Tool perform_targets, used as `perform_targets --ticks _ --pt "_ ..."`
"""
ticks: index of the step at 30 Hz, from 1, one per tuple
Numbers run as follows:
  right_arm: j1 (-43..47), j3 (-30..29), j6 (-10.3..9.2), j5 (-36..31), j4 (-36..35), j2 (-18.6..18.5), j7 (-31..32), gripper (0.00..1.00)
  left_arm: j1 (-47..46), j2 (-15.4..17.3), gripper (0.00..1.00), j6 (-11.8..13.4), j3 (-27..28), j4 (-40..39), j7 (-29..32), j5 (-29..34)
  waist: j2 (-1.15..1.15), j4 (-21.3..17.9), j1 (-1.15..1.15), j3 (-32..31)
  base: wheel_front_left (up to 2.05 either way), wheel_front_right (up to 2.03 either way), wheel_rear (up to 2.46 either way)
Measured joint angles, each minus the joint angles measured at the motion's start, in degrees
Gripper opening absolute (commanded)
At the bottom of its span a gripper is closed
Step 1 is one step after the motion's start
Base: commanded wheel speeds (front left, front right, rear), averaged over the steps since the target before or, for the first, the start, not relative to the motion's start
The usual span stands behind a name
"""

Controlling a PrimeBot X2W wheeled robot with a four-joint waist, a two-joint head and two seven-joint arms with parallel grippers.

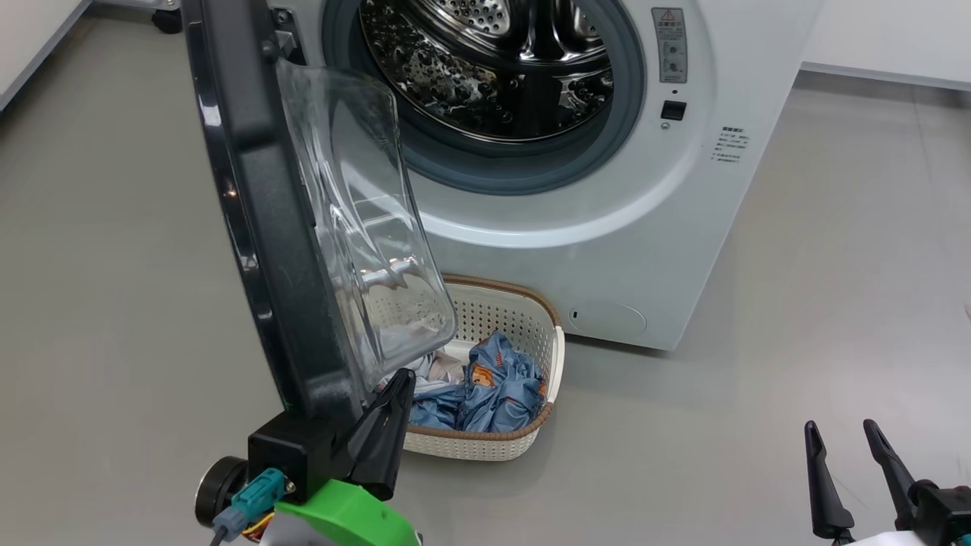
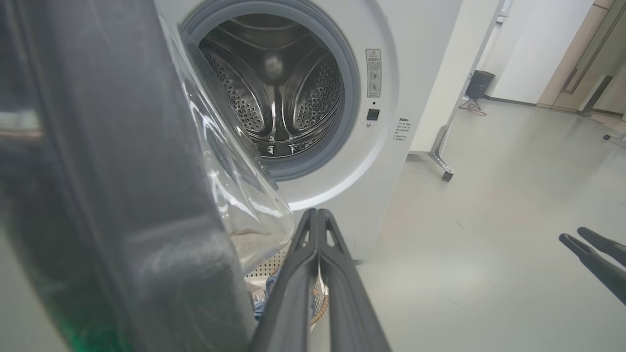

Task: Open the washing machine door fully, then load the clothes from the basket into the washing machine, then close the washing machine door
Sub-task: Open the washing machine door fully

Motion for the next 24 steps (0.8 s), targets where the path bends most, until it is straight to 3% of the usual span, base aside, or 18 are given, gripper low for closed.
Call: perform_targets --ticks 24 --pt "-0.9 0.1 0.55 -1.1 0.9 0.1 0.0 1.00 -0.6 -0.4 0.00 3.7 2.1 4.4 -0.5 -1.5 0.00 7.0 0.00 -0.1 0.00 0.00 0.00"
